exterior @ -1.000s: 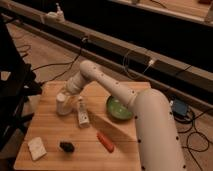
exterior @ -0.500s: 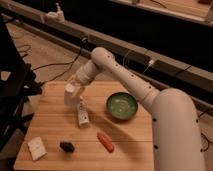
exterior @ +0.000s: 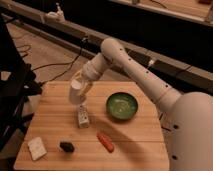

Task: Place the ceramic cup over the eraser

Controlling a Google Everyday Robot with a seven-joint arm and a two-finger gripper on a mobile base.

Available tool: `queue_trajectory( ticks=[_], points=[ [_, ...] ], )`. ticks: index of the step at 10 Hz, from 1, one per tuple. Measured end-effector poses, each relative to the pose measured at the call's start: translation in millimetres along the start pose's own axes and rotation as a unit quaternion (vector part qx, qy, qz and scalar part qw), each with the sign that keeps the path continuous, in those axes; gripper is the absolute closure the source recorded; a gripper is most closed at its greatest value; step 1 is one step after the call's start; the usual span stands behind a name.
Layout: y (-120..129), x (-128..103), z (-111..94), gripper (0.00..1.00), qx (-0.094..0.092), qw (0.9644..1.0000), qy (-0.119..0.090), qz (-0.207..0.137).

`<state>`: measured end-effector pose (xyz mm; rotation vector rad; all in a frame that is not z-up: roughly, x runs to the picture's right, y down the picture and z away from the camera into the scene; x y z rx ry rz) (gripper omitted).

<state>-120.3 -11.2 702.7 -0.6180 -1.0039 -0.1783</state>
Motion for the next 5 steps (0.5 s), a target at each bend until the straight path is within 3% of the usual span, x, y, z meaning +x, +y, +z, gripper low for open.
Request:
queue_trajectory(
  ticks=[2, 5],
  points=[
    [25.1, -6.2, -8.5, 1.0, -0.007, 0.9998, -0.015, 0.007],
    [75.0, -11.2, -9.2, 1.0, -0.035, 0.9989, -0.03, 0.007]
  ],
)
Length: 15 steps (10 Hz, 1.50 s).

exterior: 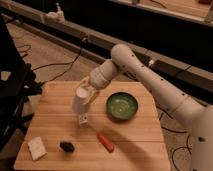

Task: Place the ceramic cup over the eraser

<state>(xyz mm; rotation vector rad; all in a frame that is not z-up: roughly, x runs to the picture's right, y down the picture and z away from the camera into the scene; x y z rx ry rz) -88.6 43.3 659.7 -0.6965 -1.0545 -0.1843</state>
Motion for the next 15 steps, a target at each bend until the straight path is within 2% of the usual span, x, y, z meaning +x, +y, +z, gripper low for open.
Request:
queue_trajectory(
  ticks=[2, 8, 9, 11, 12, 14, 15],
  points=[
    [25.9, -0.7, -2.4, 1.0, -0.013, 0.9997, 0.003, -0.019],
    [25.4, -1.0, -1.3, 1.0, -0.016, 0.9996, 0.003, -0.021],
    [25.6, -1.6, 1.1, 1.0, -0.024, 0.9994, 0.005, -0.023],
    [33.2, -10.7, 16.5, 1.0, -0.064, 0.9965, 0.038, -0.038],
    [37.3, -18.2, 23.2, 1.0, -0.078, 0.9948, 0.048, -0.046],
    [47.0, -37.0, 37.0, 1.0, -0.103, 0.9911, 0.055, -0.064],
    [50.7, -49.1, 46.6, 1.0, -0.113, 0.9893, 0.051, -0.076]
  ],
)
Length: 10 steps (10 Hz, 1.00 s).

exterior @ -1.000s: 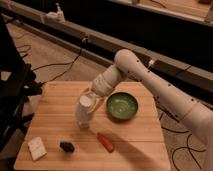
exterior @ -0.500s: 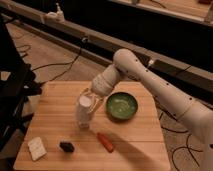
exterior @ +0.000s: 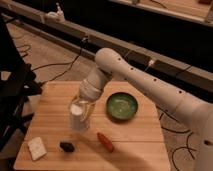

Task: Place the ceramic cup over the eraser

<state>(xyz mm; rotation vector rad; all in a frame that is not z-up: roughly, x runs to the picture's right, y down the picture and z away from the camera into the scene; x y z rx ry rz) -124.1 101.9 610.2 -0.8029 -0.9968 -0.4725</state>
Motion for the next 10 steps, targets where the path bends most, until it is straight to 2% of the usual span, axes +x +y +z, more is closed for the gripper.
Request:
queue_trajectory(
  ticks=[1, 2, 5, 6, 8, 10],
  points=[
    [-1.3, -11.1, 6.6, 1.0, -0.005, 0.9999, -0.006, -0.012],
    [-3.9, -26.0, 15.5, 1.0, -0.011, 0.9992, -0.022, -0.032],
    [-9.7, -52.8, 37.9, 1.0, -0.027, 0.9951, -0.062, -0.073],
    [-10.3, -53.6, 47.6, 1.0, -0.036, 0.994, -0.065, -0.08],
    [-8.5, -47.2, 67.4, 1.0, -0.055, 0.9932, -0.054, -0.086],
    [-8.1, -38.1, 77.6, 1.0, -0.058, 0.9941, -0.044, -0.081]
  ],
)
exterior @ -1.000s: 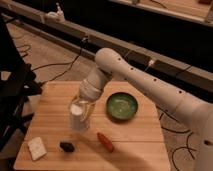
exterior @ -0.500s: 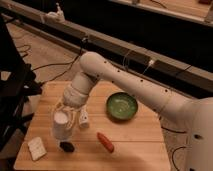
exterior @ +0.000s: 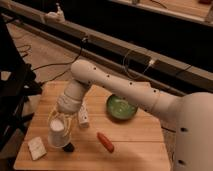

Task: Place the ceramic cup over the eraser

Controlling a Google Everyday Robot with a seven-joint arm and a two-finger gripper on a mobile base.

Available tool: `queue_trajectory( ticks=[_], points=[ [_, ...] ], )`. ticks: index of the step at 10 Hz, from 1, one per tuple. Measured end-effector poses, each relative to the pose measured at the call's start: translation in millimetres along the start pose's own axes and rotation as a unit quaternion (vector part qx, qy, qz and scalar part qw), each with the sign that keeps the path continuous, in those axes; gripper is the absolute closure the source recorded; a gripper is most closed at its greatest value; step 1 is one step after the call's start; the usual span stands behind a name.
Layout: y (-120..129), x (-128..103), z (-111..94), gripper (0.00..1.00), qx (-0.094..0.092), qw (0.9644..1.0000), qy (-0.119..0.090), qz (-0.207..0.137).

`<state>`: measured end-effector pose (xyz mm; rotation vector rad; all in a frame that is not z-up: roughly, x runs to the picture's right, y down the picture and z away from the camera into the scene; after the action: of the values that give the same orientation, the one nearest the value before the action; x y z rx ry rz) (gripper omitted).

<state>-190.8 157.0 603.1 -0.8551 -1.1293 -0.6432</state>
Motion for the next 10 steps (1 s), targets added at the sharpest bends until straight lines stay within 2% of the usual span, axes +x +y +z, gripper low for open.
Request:
queue_trajectory(
  ticks=[4, 9, 10],
  points=[
    [6.1, 6.3, 2.4, 1.0, 0.01, 0.9998, 0.006, 0.017],
    [22.7, 7.9, 10.2, 1.0, 0.015, 0.9994, -0.011, 0.03],
    [24.5, 9.0, 12.4, 0.96, 0.015, 0.9993, -0.013, 0.032]
  ],
)
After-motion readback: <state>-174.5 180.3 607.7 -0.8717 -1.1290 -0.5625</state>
